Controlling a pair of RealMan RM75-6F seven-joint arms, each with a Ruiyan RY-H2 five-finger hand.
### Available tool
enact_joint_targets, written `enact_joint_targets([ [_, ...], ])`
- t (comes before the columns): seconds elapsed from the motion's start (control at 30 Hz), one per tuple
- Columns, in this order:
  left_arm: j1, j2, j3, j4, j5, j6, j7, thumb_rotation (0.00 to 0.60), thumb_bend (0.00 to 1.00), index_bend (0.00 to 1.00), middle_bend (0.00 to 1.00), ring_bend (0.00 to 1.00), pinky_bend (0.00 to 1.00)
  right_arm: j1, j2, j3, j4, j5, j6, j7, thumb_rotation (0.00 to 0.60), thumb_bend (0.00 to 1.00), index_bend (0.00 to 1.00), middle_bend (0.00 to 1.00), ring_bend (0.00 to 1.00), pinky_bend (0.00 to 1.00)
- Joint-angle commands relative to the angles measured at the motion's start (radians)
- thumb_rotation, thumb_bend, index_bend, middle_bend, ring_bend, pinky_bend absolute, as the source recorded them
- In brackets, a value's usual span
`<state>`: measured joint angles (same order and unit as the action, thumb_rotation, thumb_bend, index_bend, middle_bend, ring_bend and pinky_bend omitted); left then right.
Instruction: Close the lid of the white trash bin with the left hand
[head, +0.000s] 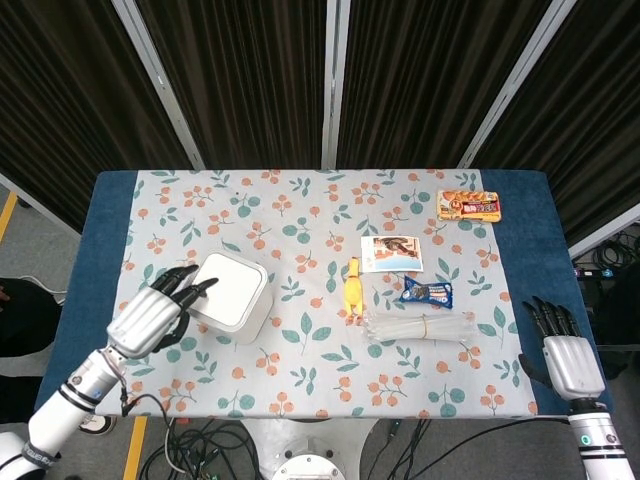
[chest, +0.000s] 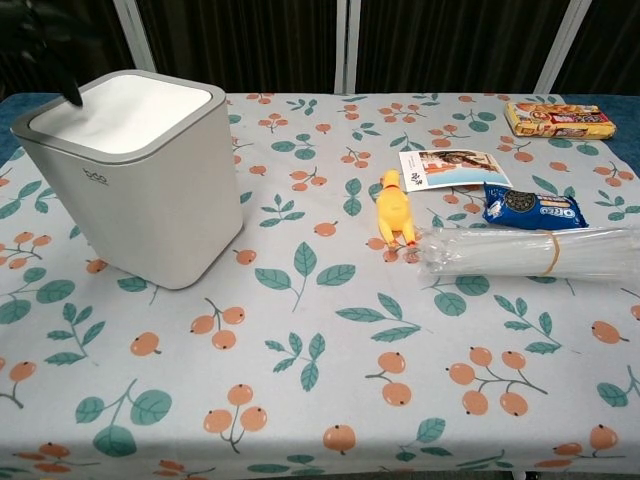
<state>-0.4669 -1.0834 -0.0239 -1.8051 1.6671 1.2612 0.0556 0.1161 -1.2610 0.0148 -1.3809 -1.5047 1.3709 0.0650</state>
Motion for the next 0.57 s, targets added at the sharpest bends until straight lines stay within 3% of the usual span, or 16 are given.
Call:
enact_joint_targets([
  [0.03, 0.053, 0.012, -0.038, 0.009, -0.002, 0.123, -0.005, 0.600, 0.71, 0.06, 0.19, 0.00, 0.13, 0.000, 0.001, 0.000, 0.000, 0.001, 0.000, 0.002, 0.600, 0.26, 0.00, 0.00, 0.00, 0.00],
  [0.27, 0.173, 0.008, 0.030, 0.025, -0.097, 0.164, 0.074, 0.600, 0.62, 0.07, 0.15, 0.00, 0.13, 0.000, 0.003, 0.003, -0.008, -0.001, 0.005, 0.006, 0.600, 0.26, 0.00, 0.00, 0.00, 0.00],
  [0.37, 0.235, -0.050, 0.042, 0.098, -0.137, 0.218, 0.089, 0.600, 0.44, 0.07, 0.12, 0.00, 0.13, 0.002, 0.003, 0.004, -0.011, -0.002, 0.005, 0.003, 0.600, 0.26, 0.00, 0.00, 0.00, 0.00],
  [0.5, 0.308, -0.119, 0.041, 0.194, -0.177, 0.292, 0.044, 0.600, 0.11, 0.07, 0.10, 0.00, 0.13, 0.002, 0.003, 0.003, -0.020, -0.005, 0.007, -0.005, 0.600, 0.26, 0.00, 0.00, 0.00, 0.00],
  [0.57, 0.326, -0.129, 0.051, 0.226, -0.183, 0.290, 0.010, 0.600, 0.04, 0.07, 0.09, 0.00, 0.13, 0.004, 0.003, 0.002, -0.023, -0.006, 0.005, -0.013, 0.600, 0.26, 0.00, 0.00, 0.00, 0.00],
])
